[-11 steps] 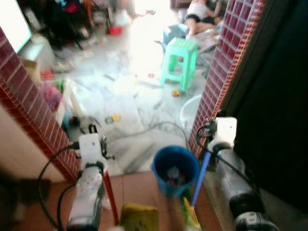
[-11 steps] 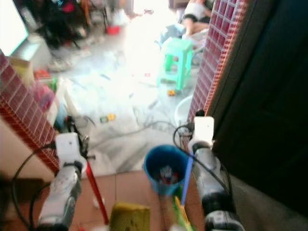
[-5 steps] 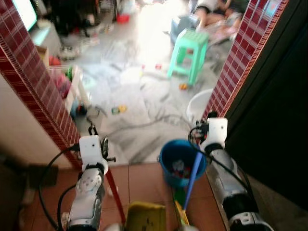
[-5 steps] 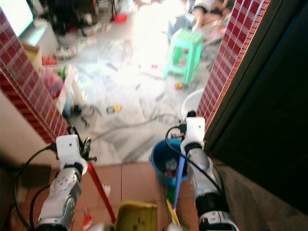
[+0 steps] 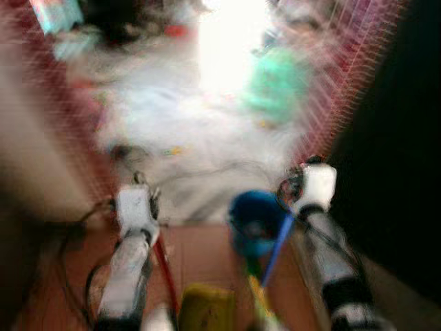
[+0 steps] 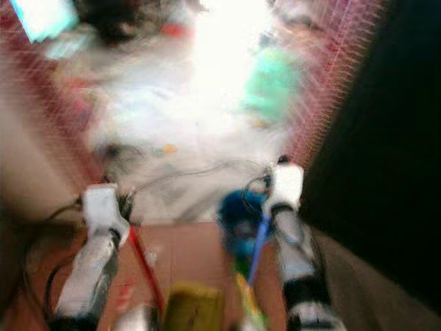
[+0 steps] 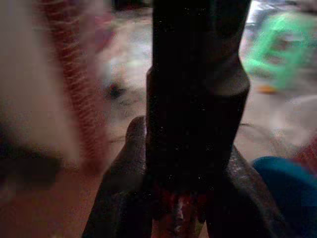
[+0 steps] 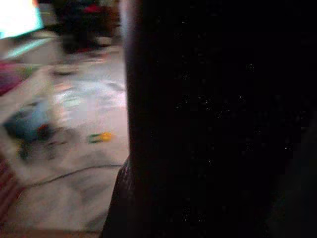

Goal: Sweep floor

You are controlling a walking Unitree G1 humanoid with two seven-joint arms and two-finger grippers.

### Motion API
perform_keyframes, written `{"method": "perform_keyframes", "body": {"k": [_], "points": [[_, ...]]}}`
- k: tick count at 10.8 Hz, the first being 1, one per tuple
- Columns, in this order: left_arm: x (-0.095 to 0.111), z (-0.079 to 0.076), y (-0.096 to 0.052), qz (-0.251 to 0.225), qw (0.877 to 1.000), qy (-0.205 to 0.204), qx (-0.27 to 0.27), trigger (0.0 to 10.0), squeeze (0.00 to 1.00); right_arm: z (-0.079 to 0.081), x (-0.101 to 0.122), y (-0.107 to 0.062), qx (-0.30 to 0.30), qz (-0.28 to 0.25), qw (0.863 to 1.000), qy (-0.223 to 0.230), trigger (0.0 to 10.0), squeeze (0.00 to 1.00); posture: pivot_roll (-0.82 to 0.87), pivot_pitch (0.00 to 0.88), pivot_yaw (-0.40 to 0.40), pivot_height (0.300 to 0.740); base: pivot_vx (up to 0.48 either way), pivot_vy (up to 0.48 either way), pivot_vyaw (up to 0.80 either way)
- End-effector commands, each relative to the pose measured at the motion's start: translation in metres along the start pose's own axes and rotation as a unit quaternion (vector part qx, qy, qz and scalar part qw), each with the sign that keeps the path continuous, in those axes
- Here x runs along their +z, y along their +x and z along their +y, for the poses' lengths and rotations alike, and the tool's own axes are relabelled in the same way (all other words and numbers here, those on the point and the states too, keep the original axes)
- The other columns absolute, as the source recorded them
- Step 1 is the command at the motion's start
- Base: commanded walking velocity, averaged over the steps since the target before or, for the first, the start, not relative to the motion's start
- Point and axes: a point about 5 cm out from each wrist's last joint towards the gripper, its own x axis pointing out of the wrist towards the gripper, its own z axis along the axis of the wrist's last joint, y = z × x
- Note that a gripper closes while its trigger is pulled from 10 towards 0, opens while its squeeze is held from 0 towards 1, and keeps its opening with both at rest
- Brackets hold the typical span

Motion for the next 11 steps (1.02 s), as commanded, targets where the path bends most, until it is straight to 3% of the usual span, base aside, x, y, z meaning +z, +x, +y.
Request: {"method": "perform_keyframes", "body": {"k": [1, 4, 6, 7, 9, 10, 11], "points": [[0.0, 0.0, 0.0, 0.003, 1.0, 0.001, 0.001, 10.0, 0.0, 0.005, -0.009, -0.005, 0.005, 0.017, 1.0, 0.011, 10.0, 0.0, -0.05, 0.0, 0.018, 0.74, -0.319, 0.0, 0.0], [0.003, 0.003, 0.001, -0.005, 1.0, 0.005, 0.006, 10.0, 0.0, 0.005, -0.008, -0.004, 0.004, 0.012, 1.0, 0.01, 10.0, 0.0, -0.05, 0.0, 0.02, 0.74, -0.101, 0.0, 0.0], [0.032, 0.013, 0.004, -0.088, 0.995, 0.04, 0.038, 10.0, 0.0, 0.007, -0.004, -0.002, 0.008, 0.004, 1.0, 0.011, 10.0, 0.0, -0.04, 0.0, 0.021, 0.74, 0.0, 0.0, 0.0], [0.061, 0.03, 0.004, -0.153, 0.979, 0.071, 0.109, 10.0, 0.0, 0.008, 0.0, -0.001, 0.016, -0.005, 1.0, 0.012, 10.0, 0.0, -0.02, 0.0, 0.015, 0.74, 0.0, 0.0, 0.0], [0.08, 0.045, -0.006, -0.204, 0.958, 0.094, 0.178, 10.0, 0.0, 0.012, 0.004, -0.002, 0.029, -0.016, 0.999, 0.013, 10.0, 0.0, 0.0, 0.0, 0.002, 0.74, 0.0, 0.0, 0.0], [0.071, 0.048, -0.009, -0.184, 0.961, 0.085, 0.189, 10.0, 0.0, 0.014, 0.004, -0.003, 0.033, -0.018, 0.999, 0.016, 10.0, 0.0, 0.0, 0.0, -0.002, 0.74, 0.0, 0.0, 0.0], [0.054, 0.049, -0.013, -0.133, 0.972, 0.071, 0.182, 10.0, 0.0, 0.017, 0.004, -0.005, 0.041, -0.02, 0.999, 0.019, 10.0, 0.0, 0.0, 0.0, -0.002, 0.74, 0.0, 0.0, 0.0]]}}
